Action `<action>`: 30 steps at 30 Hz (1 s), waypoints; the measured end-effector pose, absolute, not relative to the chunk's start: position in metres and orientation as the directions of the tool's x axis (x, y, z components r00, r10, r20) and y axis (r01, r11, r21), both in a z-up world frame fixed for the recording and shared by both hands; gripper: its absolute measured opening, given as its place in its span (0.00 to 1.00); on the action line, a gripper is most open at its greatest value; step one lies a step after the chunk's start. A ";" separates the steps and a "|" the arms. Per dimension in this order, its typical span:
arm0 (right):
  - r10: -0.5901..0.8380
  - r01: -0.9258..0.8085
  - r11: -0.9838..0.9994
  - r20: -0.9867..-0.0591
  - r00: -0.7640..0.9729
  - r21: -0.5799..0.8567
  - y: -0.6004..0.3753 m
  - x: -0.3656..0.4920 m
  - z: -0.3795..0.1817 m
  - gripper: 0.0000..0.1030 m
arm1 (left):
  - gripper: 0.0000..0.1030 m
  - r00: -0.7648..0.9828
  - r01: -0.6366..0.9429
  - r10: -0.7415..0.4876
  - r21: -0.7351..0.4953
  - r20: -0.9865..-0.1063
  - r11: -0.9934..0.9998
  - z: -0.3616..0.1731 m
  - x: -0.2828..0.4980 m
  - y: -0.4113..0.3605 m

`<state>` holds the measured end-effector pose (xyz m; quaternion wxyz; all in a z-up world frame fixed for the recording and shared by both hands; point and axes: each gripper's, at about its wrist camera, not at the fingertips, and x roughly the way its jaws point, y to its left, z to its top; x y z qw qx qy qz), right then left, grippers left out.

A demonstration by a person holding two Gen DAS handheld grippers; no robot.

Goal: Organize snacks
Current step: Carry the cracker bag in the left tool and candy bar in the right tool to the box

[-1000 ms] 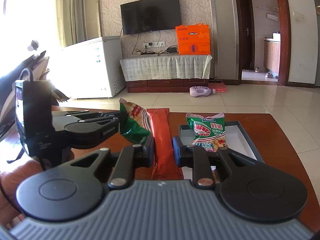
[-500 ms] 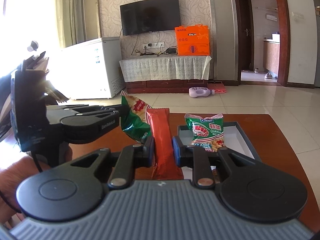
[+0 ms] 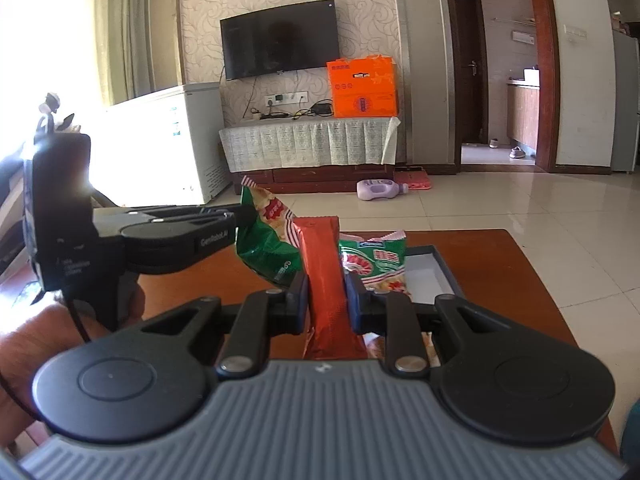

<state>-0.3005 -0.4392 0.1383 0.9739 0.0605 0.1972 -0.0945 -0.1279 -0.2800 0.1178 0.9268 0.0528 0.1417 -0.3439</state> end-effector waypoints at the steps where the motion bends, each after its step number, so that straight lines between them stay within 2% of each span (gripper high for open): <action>1: -0.164 0.212 0.974 -0.396 0.904 0.081 -0.441 -0.302 0.139 0.23 | 0.02 0.721 0.655 -0.625 -0.001 -0.298 0.756 0.120 -0.128 -0.284; 22: -0.227 0.283 0.952 -0.360 0.905 0.113 -0.463 -0.333 0.143 0.23 | 0.02 0.670 0.719 -0.695 -0.005 -0.260 0.695 0.133 -0.166 -0.344; 30: -0.240 0.297 0.948 -0.353 0.904 0.116 -0.470 -0.337 0.143 0.23 | 0.03 0.630 0.756 -0.724 0.007 -0.283 0.655 0.121 -0.181 -0.372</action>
